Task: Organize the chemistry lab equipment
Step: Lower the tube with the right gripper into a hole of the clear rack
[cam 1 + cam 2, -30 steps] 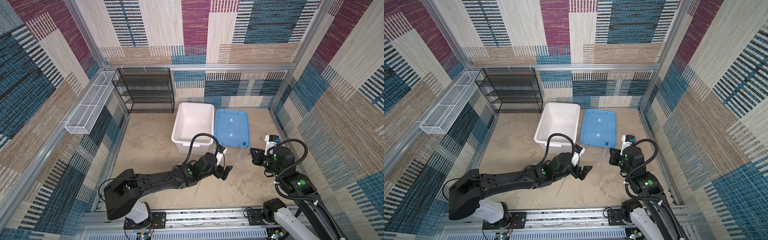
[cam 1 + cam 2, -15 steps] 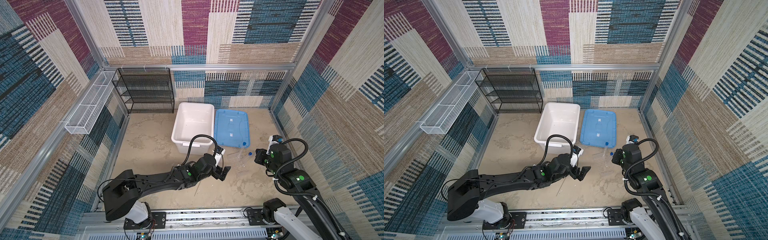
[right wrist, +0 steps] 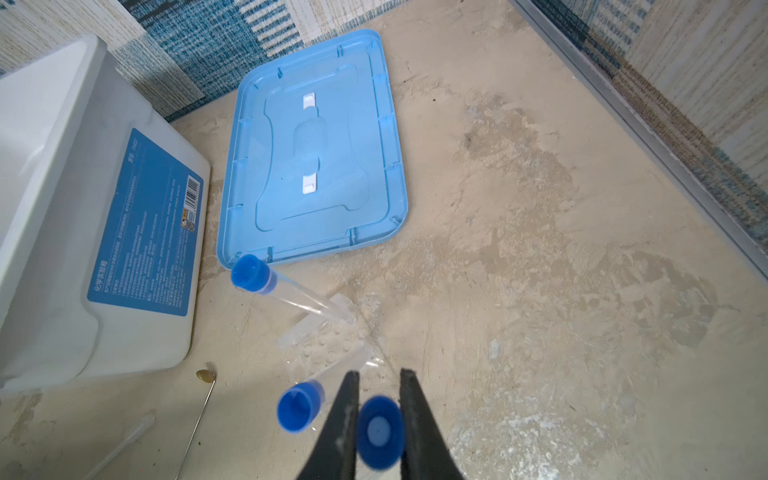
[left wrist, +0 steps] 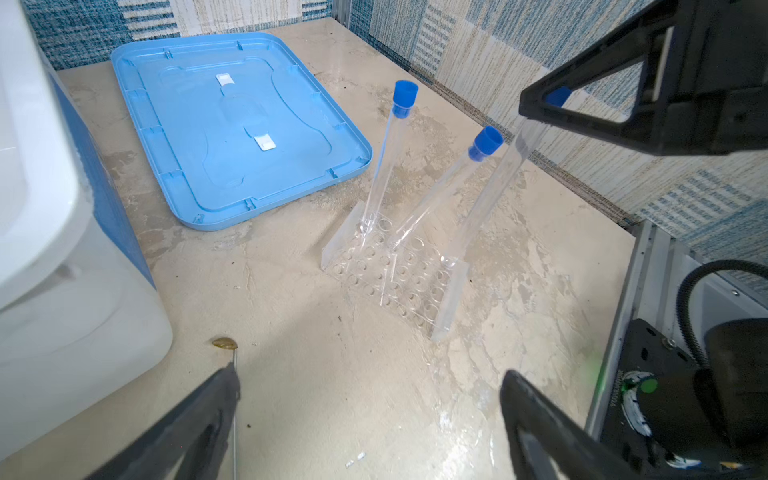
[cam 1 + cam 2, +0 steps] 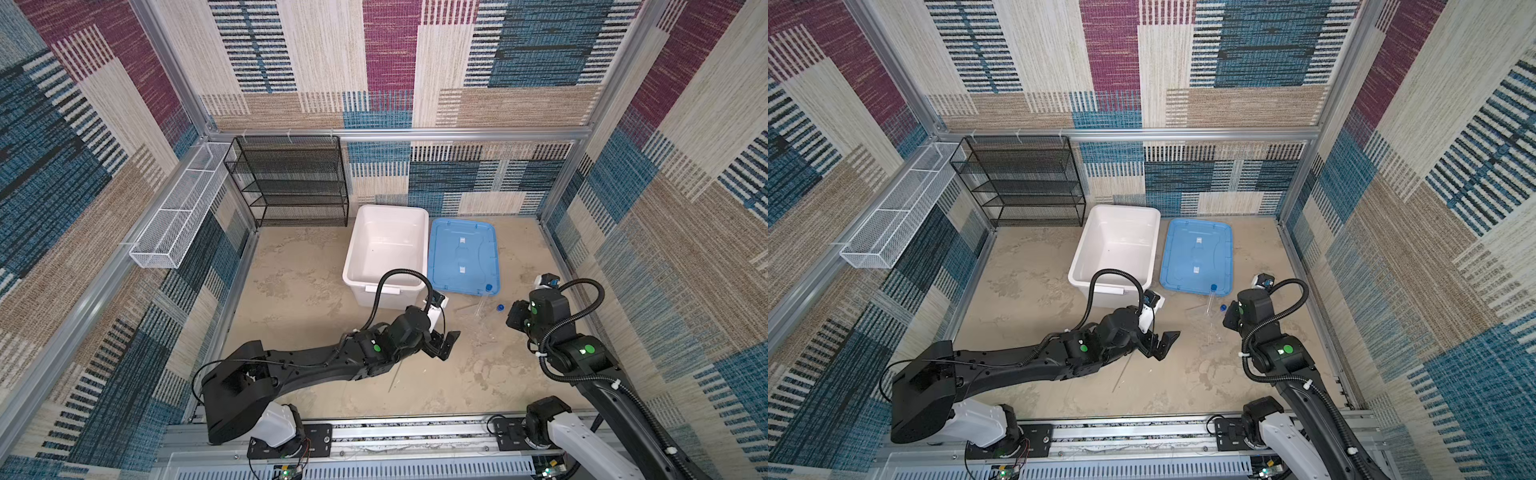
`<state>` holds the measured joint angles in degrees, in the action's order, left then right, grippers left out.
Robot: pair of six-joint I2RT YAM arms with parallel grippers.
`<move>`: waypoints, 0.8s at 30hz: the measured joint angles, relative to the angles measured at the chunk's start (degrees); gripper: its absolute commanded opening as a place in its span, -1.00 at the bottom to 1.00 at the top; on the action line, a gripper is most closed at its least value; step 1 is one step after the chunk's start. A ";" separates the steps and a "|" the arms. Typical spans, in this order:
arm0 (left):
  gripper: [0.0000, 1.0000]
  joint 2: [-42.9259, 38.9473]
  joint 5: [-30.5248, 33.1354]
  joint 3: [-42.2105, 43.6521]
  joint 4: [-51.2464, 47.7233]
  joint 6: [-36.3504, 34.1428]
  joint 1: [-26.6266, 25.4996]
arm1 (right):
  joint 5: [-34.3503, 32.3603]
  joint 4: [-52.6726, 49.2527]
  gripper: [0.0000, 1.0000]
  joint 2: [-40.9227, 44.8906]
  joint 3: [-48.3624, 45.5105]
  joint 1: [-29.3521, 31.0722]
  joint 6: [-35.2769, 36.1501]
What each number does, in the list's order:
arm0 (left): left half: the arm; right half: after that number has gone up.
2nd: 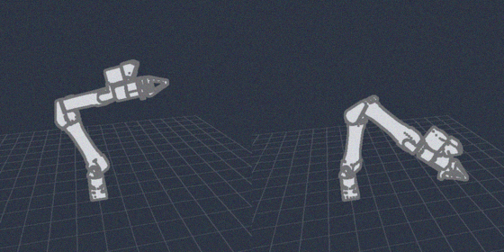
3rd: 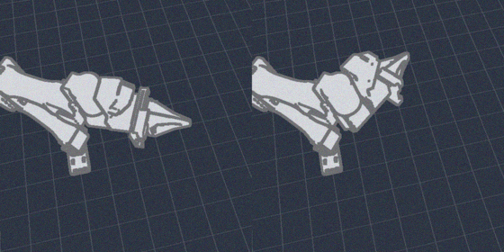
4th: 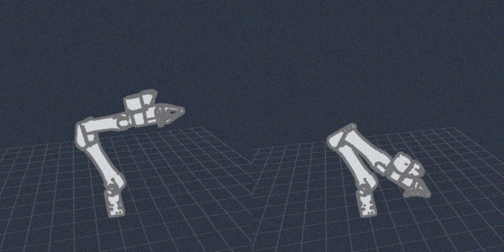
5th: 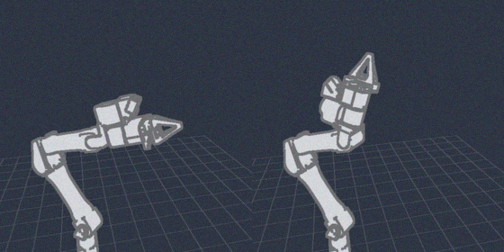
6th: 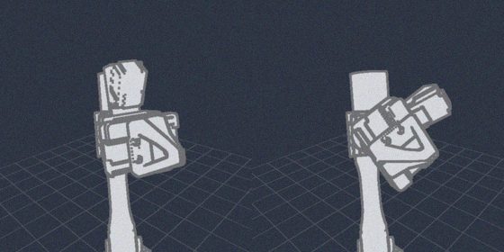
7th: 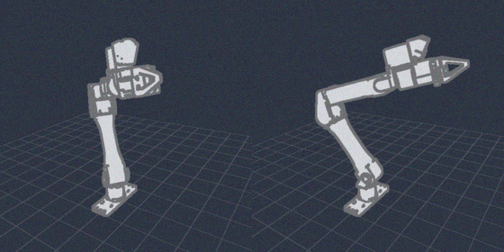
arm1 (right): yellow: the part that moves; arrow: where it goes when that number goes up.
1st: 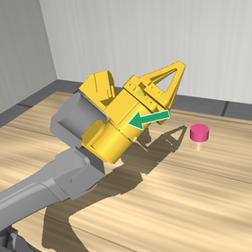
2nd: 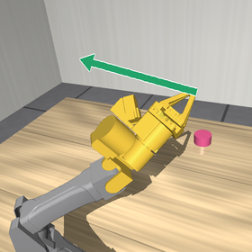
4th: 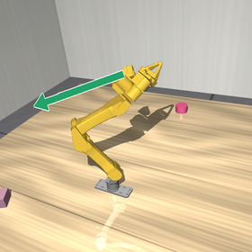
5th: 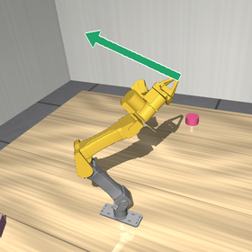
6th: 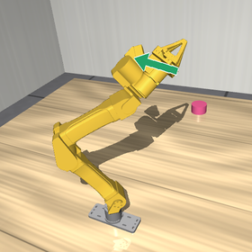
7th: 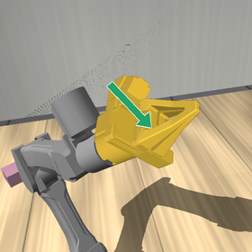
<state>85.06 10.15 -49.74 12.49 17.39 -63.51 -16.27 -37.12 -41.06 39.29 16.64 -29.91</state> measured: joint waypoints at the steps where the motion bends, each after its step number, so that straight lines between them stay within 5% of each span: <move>1: 0.99 0.00 0.07 0.15 -0.07 0.00 0.00 | -0.22 0.48 -0.72 0.33 -0.37 0.00 0.00; 24: 0.98 0.11 0.46 0.85 0.17 -0.02 0.02 | -1.44 5.18 -0.73 -1.70 -2.45 0.02 0.92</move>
<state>85.17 10.61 -48.88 12.67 17.37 -63.48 -17.72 -31.94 -42.76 36.84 16.67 -28.99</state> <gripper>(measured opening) 0.994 0.182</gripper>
